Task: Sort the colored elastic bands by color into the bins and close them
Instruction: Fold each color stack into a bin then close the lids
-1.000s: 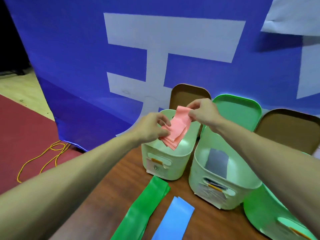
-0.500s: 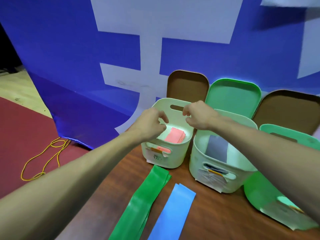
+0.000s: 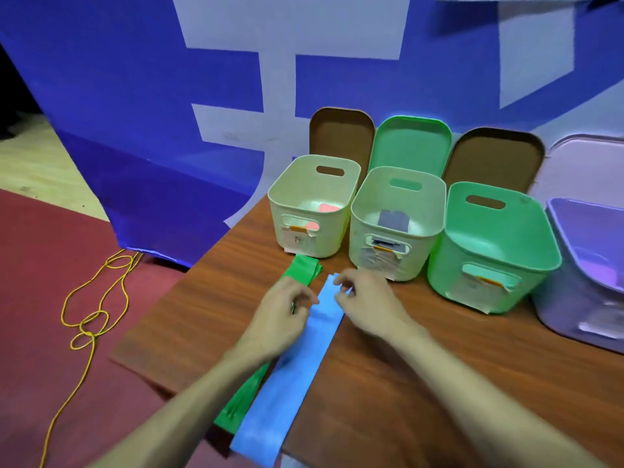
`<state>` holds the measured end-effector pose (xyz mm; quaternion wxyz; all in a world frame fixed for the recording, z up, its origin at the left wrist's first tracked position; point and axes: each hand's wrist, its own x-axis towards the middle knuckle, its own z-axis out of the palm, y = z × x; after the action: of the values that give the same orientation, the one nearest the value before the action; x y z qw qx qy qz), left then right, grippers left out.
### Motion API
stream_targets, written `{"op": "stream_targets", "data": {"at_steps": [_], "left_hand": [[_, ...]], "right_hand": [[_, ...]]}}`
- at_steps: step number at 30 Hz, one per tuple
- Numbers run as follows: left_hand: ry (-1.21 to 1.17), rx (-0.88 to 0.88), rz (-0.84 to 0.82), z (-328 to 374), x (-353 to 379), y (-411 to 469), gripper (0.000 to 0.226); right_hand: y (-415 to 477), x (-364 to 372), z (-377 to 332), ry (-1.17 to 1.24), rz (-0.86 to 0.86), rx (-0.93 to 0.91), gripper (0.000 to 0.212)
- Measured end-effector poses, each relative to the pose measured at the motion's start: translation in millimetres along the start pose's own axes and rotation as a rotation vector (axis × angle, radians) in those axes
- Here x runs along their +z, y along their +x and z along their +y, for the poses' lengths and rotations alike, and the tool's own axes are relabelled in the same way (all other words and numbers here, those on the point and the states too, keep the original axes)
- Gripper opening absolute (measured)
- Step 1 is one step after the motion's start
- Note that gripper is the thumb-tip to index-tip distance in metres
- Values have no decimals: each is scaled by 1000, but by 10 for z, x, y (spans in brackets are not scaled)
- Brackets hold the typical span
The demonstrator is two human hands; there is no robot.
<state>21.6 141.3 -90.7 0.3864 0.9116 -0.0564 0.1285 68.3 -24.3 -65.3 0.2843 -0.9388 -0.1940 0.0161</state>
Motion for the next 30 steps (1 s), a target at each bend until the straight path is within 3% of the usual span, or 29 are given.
{"op": "stream_targets", "data": {"at_steps": [4,8,10,12,15,24,30], "left_hand": [[104,-111,-108,-193,290,-274,32],[353,2,-48,-250,427,-386,40],[348,-19,-11,-243,448,-371,38],[332,-49,0,-238,451,-355,36],[274,-66,1,-253,450,-361,35],[247,-52,-4,-276,437,-373,35],[269,-40,-73,-247,386,-383,40]], "right_hand": [[-220,336,347,135,24,234,31],[39,328,374,434,225,491,35],[169,416,388,362,212,474,42],[202,526,384,142,195,450,46],[200,614,396,-15,211,421,40],[193,519,375,92,215,369,11],[131,318,193,316,134,402,26]]}}
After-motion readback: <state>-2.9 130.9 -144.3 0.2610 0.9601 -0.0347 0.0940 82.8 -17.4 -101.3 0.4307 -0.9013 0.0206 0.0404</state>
